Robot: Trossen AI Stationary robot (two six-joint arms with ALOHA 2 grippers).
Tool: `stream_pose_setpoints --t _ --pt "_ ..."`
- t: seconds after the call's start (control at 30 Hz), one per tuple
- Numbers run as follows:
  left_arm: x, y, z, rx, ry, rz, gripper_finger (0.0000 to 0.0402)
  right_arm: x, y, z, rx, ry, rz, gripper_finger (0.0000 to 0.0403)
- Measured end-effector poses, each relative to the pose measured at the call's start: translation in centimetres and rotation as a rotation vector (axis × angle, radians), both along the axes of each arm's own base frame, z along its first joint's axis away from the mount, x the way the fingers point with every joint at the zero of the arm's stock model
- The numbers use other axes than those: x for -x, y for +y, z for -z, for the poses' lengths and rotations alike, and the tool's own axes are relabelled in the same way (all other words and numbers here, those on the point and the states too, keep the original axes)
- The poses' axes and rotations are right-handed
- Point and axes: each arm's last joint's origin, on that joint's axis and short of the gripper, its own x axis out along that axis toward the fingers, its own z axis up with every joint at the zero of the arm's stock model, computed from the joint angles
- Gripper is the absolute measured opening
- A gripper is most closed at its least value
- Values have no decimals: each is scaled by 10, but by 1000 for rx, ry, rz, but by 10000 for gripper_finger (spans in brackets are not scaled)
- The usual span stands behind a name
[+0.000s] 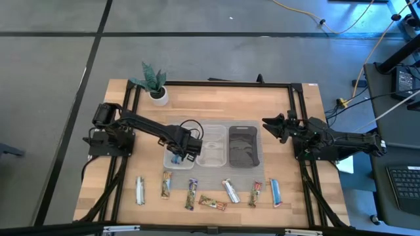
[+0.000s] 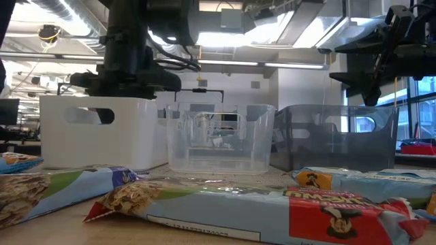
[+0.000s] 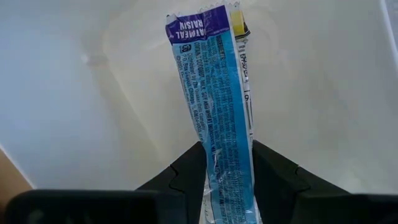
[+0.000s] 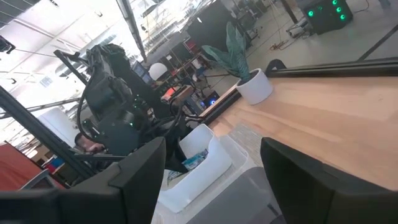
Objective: Pick and place Granola Bars by type
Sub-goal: Put the left purple granola bar into the white bin, then put the right red granola bar into the black bin
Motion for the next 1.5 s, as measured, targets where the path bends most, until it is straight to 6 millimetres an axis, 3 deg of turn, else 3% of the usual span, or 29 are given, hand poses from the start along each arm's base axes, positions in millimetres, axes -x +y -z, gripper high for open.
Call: stream_pose_setpoints --t 0.43,0.77,0.9,1.03,1.23,1.5 --pt "3 0 -9 7 -28 17 171 1 1 -12 13 -42 -14 267" --pt "33 10 -78 -151 -294 35 174 9 1 -73 90 159 -6 267" --pt "53 15 -108 -247 -388 142 175 4 0 -101 1 286 15 267" --pt "74 20 -130 -350 -446 182 177 -12 3 -119 -80 492 -42 262" --pt "103 26 -149 -440 -458 236 176 -47 21 -119 -330 874 -135 227" --pt "121 30 -161 -523 -455 353 175 -73 72 -116 -650 1300 -246 186"
